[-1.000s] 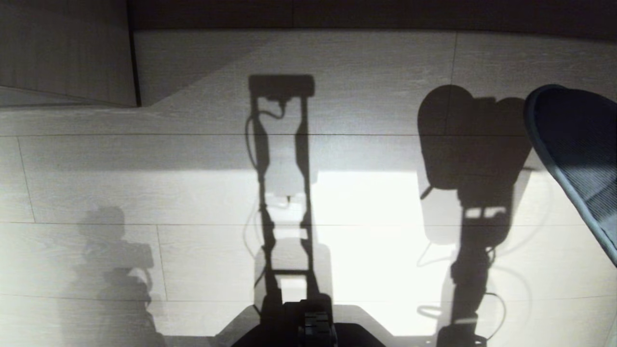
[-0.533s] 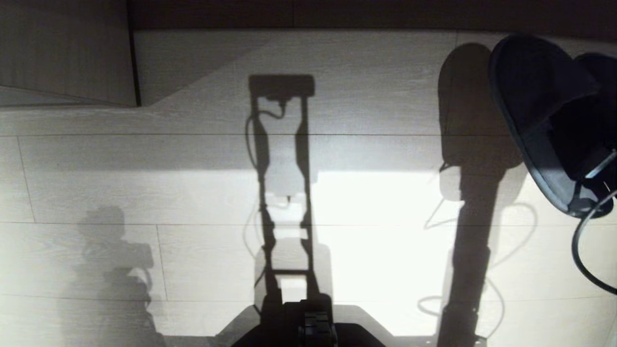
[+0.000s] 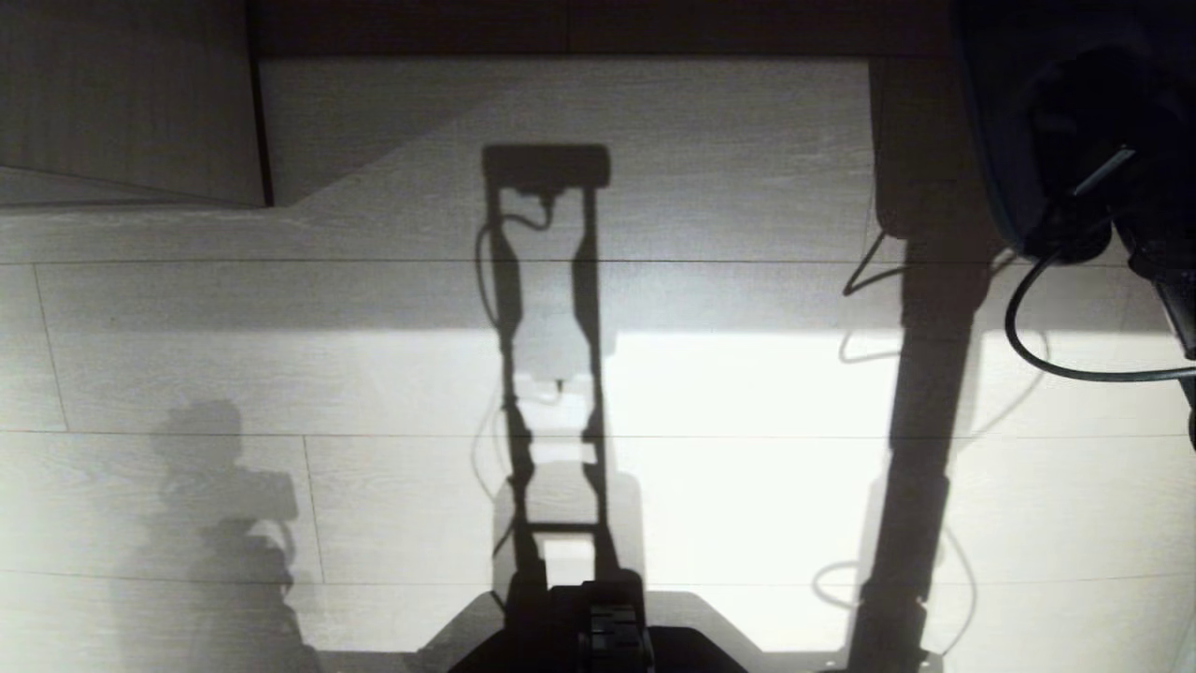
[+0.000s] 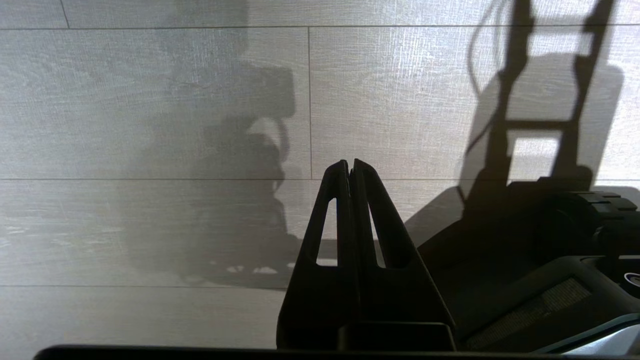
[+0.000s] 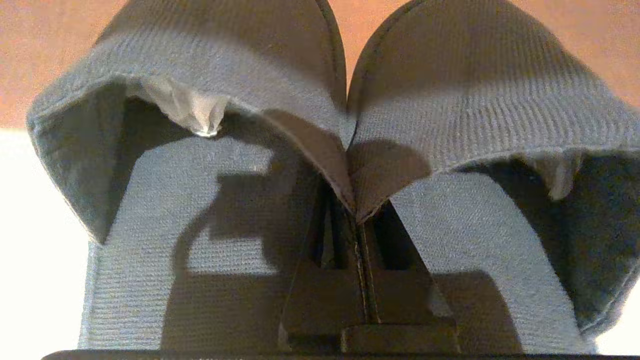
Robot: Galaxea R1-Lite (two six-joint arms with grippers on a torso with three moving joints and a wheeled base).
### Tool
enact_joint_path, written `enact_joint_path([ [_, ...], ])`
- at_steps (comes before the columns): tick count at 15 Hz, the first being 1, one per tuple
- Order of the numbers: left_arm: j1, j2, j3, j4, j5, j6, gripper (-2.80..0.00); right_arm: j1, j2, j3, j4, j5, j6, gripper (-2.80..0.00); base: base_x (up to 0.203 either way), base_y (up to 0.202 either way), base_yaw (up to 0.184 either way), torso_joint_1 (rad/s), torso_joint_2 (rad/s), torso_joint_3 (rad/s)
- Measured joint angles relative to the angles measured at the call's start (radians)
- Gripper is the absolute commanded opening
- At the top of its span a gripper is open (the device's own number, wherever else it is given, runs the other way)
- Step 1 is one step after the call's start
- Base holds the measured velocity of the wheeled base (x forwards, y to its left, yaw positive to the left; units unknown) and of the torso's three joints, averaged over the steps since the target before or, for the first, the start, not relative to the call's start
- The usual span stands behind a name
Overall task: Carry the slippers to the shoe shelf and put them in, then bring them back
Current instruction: Place the slippers on the floor
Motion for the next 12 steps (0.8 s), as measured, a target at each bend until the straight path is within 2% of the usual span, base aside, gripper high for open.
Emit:
enact_joint_path([
  [5, 0.000, 0.000, 0.000, 0.000, 0.000, 0.000, -2.80, 0.007, 0.144, -0.222, -0.028, 0.001, -0.023, -2.80, 0.000, 0.000, 0.000, 0.000, 0.00, 0.000],
  [12, 0.000, 0.000, 0.000, 0.000, 0.000, 0.000, -2.80, 0.020, 0.288, -0.363, -0.052, 0.000, -0.066, -2.80, 0.000, 0.000, 0.000, 0.000, 0.00, 0.000],
])
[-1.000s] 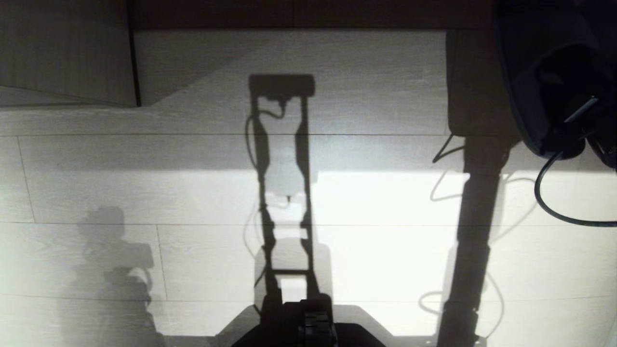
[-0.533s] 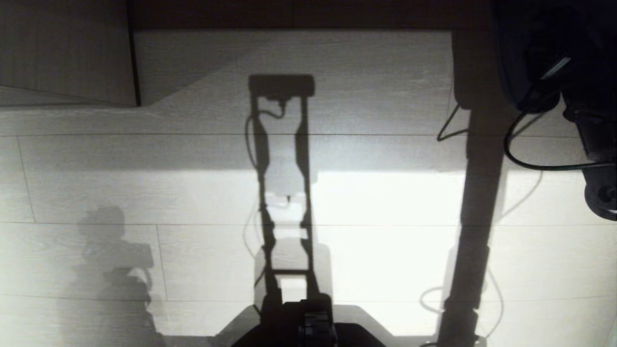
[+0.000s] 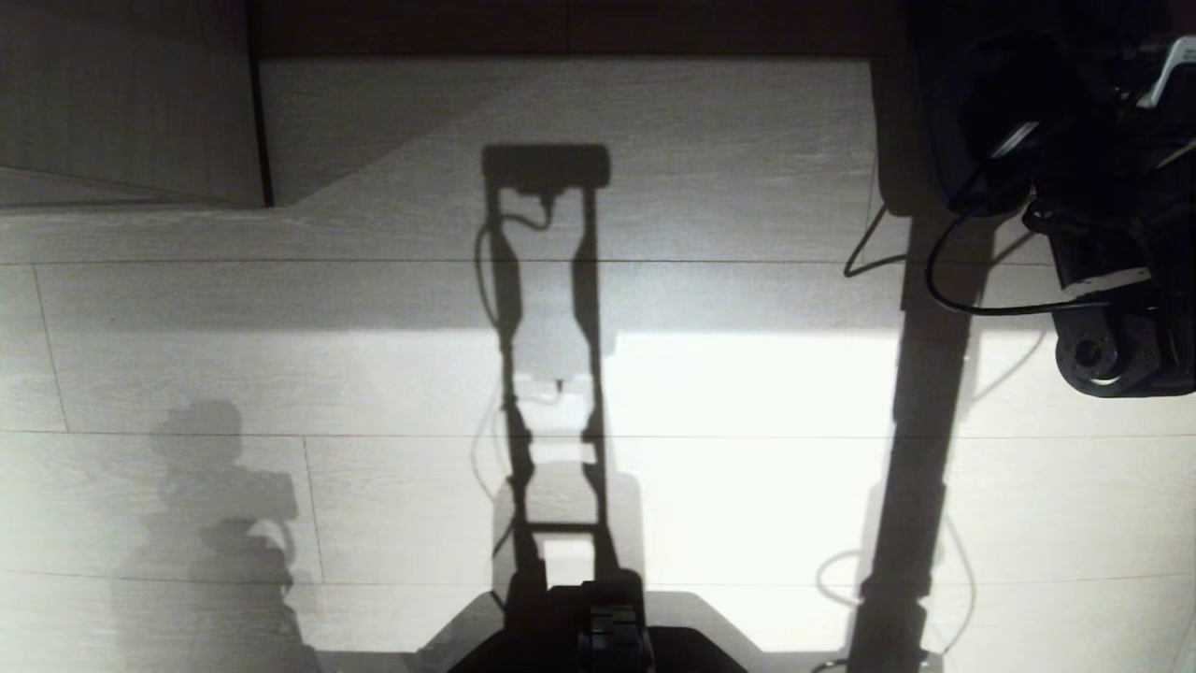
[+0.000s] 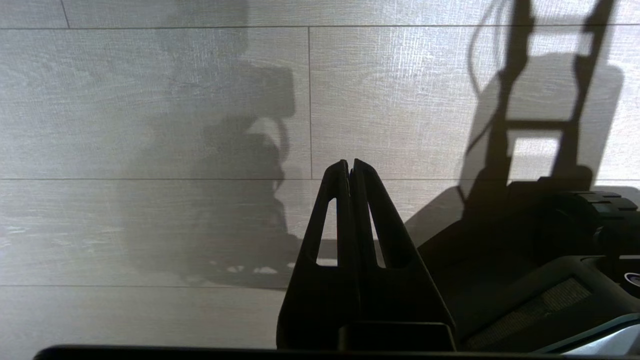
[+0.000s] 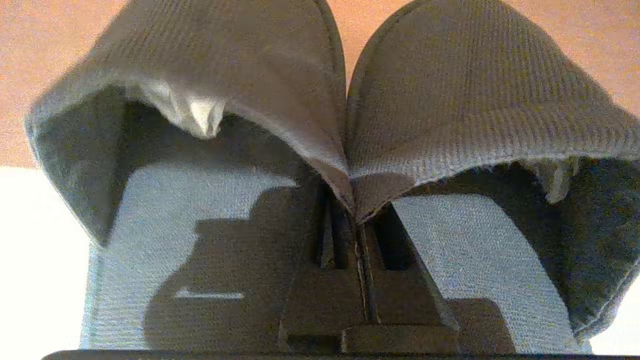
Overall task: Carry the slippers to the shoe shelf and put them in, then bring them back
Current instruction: Place the slippers on the floor
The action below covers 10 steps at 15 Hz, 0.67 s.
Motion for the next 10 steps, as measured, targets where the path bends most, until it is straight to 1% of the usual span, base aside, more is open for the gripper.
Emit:
enact_joint_path([
  [2, 0.000, 0.000, 0.000, 0.000, 0.000, 0.000, -2.80, 0.000, 0.026, -0.017, 0.001, 0.000, -0.006, -2.80, 0.000, 0.000, 0.000, 0.000, 0.00, 0.000],
  [6, 0.000, 0.000, 0.000, 0.000, 0.000, 0.000, -2.80, 0.000, 0.109, -0.092, 0.002, 0.000, -0.043, -2.80, 0.000, 0.000, 0.000, 0.000, 0.00, 0.000],
  [10, 0.000, 0.000, 0.000, 0.000, 0.000, 0.000, -2.80, 0.000, 0.147, -0.113, 0.003, 0.000, -0.050, -2.80, 0.000, 0.000, 0.000, 0.000, 0.00, 0.000],
])
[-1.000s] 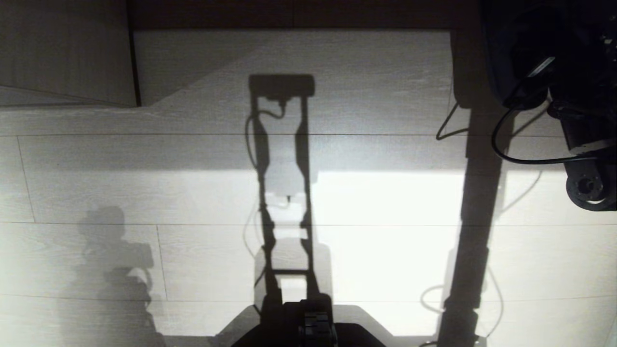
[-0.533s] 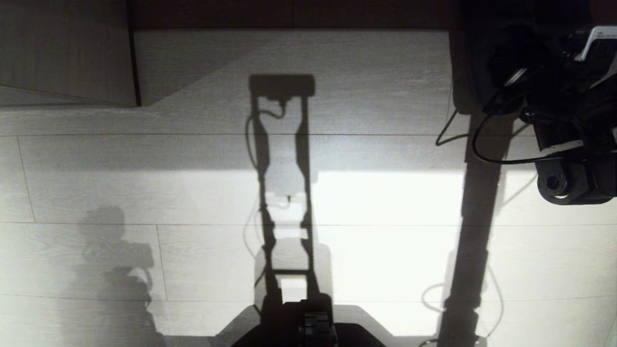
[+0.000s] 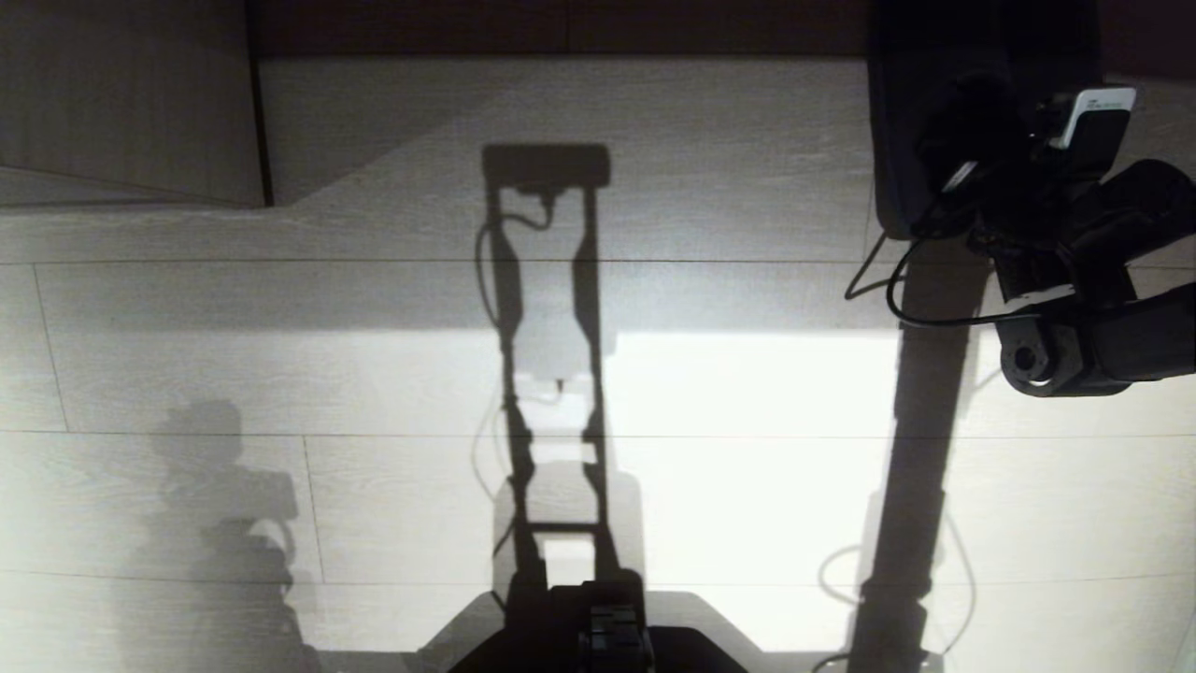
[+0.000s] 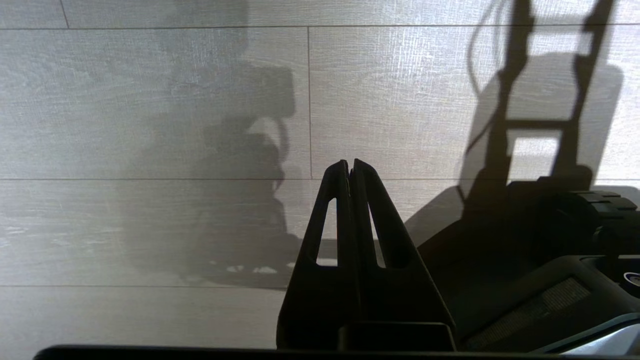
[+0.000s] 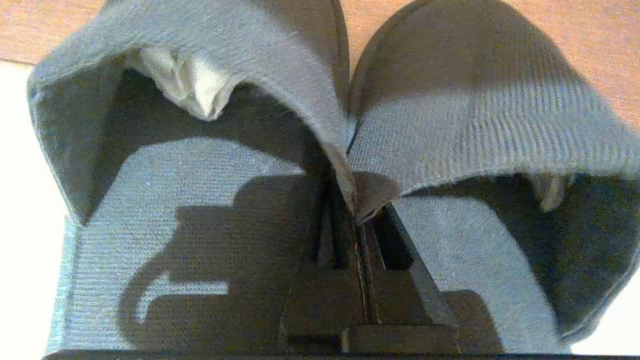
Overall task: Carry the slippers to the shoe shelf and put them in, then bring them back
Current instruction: Place the slippers on the floor
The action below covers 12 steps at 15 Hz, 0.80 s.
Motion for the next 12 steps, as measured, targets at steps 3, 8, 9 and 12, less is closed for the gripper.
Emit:
enact_joint_path([
  [3, 0.000, 0.000, 0.000, 0.000, 0.000, 0.000, -2.80, 0.000, 0.011, -0.006, 0.002, 0.000, -0.010, -2.80, 0.000, 0.000, 0.000, 0.000, 0.00, 0.000],
  [8, 0.000, 0.000, 0.000, 0.000, 0.000, 0.000, -2.80, 0.000, 0.011, -0.004, 0.003, 0.000, -0.007, -2.80, 0.000, 0.000, 0.000, 0.000, 0.00, 0.000],
  [9, 0.000, 0.000, 0.000, 0.000, 0.000, 0.000, -2.80, 0.000, 0.007, -0.002, 0.004, 0.000, -0.006, -2.80, 0.000, 0.000, 0.000, 0.000, 0.00, 0.000],
  [12, 0.000, 0.000, 0.000, 0.000, 0.000, 0.000, -2.80, 0.000, -0.015, 0.014, 0.010, 0.001, 0.000, -2.80, 0.000, 0.000, 0.000, 0.000, 0.00, 0.000],
])
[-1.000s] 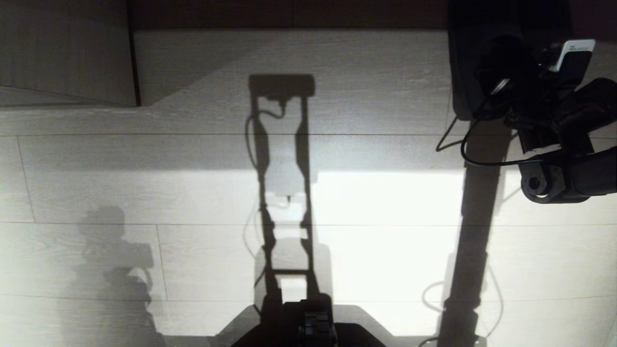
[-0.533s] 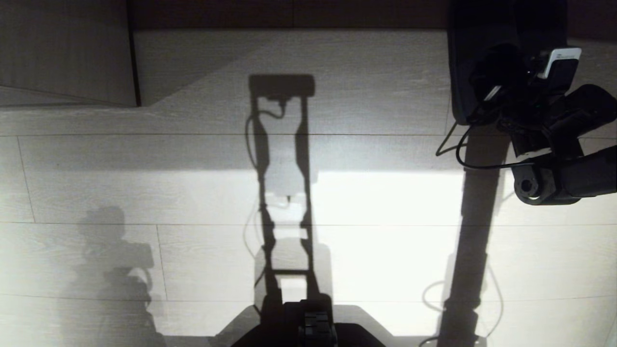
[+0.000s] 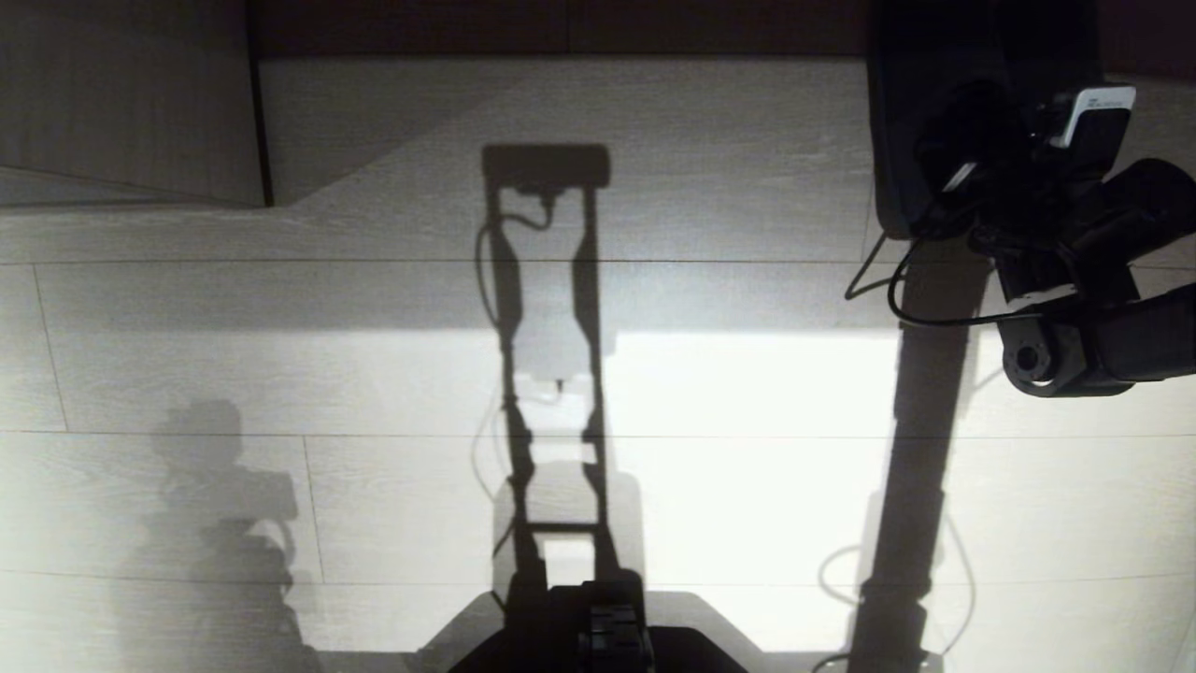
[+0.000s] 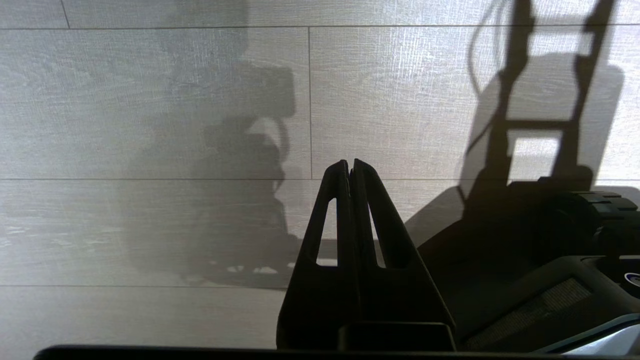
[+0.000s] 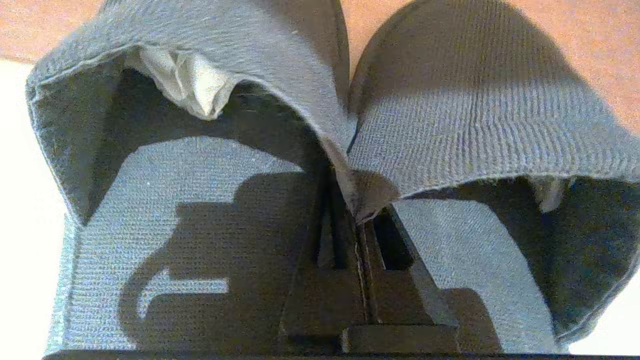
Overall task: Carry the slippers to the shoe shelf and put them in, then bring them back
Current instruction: Place the slippers on the floor
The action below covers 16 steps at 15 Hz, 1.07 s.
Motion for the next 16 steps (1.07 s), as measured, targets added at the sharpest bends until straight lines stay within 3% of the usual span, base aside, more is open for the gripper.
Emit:
enact_joint_path([
  [1, 0.000, 0.000, 0.000, 0.000, 0.000, 0.001, -2.80, 0.000, -0.012, 0.012, 0.001, 0.000, 0.001, 0.00, 0.000, 0.000, 0.000, 0.000, 0.00, 0.000],
  [16, 0.000, 0.000, 0.000, 0.000, 0.000, 0.000, -2.80, -0.001, -0.114, 0.115, 0.052, -0.001, -0.004, 0.00, 0.000, 0.000, 0.000, 0.000, 0.00, 0.000],
])
